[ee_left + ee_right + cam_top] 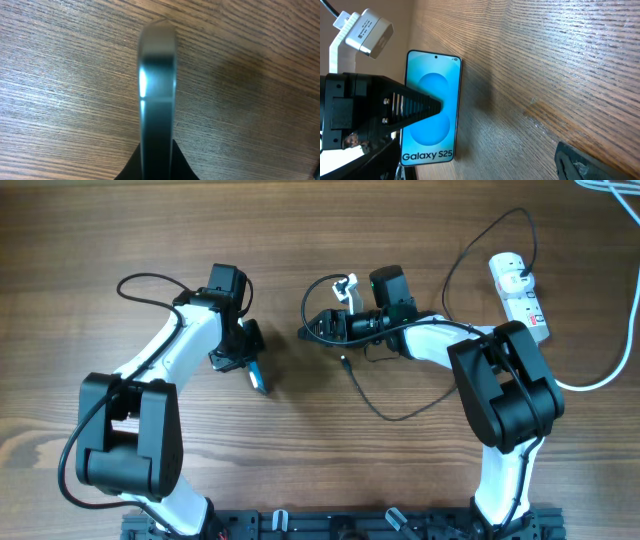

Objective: Plug charger to phone and switch on socket

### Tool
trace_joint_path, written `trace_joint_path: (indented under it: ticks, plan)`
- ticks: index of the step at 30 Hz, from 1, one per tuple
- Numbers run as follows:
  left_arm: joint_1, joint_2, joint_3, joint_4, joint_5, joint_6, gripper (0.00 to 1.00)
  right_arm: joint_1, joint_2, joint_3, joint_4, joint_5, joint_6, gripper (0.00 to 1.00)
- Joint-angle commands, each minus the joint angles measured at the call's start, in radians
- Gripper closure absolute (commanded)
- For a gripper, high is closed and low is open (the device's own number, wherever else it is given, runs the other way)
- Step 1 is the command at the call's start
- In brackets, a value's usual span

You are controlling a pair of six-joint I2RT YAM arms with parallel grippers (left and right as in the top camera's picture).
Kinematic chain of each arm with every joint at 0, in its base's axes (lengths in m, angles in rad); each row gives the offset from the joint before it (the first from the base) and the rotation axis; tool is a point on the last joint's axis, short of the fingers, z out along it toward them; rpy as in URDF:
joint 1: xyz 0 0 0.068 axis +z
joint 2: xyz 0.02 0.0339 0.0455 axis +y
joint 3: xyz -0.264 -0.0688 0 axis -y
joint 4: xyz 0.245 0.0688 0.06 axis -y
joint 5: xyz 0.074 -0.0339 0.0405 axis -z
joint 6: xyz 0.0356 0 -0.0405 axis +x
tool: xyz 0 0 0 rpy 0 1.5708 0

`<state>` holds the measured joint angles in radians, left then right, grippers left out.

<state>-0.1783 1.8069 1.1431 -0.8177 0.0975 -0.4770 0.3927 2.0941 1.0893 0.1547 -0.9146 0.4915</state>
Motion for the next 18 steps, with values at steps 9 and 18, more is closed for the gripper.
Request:
trace_joint_path:
  ticks: [9,18]
  plan:
    - [0.013,0.007,0.015,-0.01,0.07,-0.003,0.83,-0.004,0.006,-0.003,0.002,0.084,-0.026,0.0]
    - [-0.005,0.008,0.012,-0.006,0.066,-0.003,0.83,-0.004,0.006,-0.003,0.002,0.084,-0.025,0.0]
